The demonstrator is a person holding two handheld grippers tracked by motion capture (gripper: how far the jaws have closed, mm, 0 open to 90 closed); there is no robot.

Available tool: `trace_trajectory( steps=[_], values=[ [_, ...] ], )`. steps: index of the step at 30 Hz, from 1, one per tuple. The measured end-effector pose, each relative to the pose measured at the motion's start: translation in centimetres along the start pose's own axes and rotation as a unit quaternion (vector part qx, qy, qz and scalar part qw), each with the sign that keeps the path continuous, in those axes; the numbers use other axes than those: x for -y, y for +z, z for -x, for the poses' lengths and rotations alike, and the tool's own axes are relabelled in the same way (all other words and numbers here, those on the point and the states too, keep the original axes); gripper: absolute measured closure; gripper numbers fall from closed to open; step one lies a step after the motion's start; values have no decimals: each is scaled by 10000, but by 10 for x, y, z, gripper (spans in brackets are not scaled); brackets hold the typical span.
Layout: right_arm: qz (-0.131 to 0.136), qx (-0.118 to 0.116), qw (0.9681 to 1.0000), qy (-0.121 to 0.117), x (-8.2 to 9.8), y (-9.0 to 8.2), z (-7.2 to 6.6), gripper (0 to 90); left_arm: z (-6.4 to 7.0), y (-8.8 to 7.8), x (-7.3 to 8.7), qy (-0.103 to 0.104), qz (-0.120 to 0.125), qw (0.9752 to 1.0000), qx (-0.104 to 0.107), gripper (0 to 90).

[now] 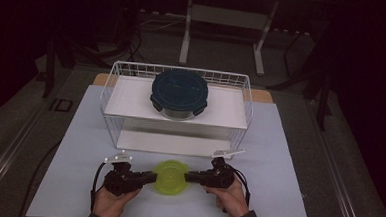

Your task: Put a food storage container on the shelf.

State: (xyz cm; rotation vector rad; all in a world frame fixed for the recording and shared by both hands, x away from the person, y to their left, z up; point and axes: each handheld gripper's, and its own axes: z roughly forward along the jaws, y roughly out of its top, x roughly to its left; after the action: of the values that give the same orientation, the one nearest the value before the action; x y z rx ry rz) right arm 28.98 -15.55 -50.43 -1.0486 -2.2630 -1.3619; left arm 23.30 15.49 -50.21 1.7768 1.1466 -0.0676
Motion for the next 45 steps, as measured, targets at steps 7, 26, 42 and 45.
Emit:
trace_trajectory(
  steps=[7,26,42,45],
  values=[
    [279,36,9993,-232,-1,-8,-3,825,4,0,-2,126,34,9999,58,729],
    [404,27,9988,-284,-3,-16,-3,824,8,-3,-3,231,177,9996,64,810],
    [677,38,9968,-433,-11,-31,-14,825,16,-11,-14,421,554,9974,200,812],
    [721,53,9962,-481,-13,-33,-17,826,17,-12,-16,429,597,9971,206,813]
  ],
)
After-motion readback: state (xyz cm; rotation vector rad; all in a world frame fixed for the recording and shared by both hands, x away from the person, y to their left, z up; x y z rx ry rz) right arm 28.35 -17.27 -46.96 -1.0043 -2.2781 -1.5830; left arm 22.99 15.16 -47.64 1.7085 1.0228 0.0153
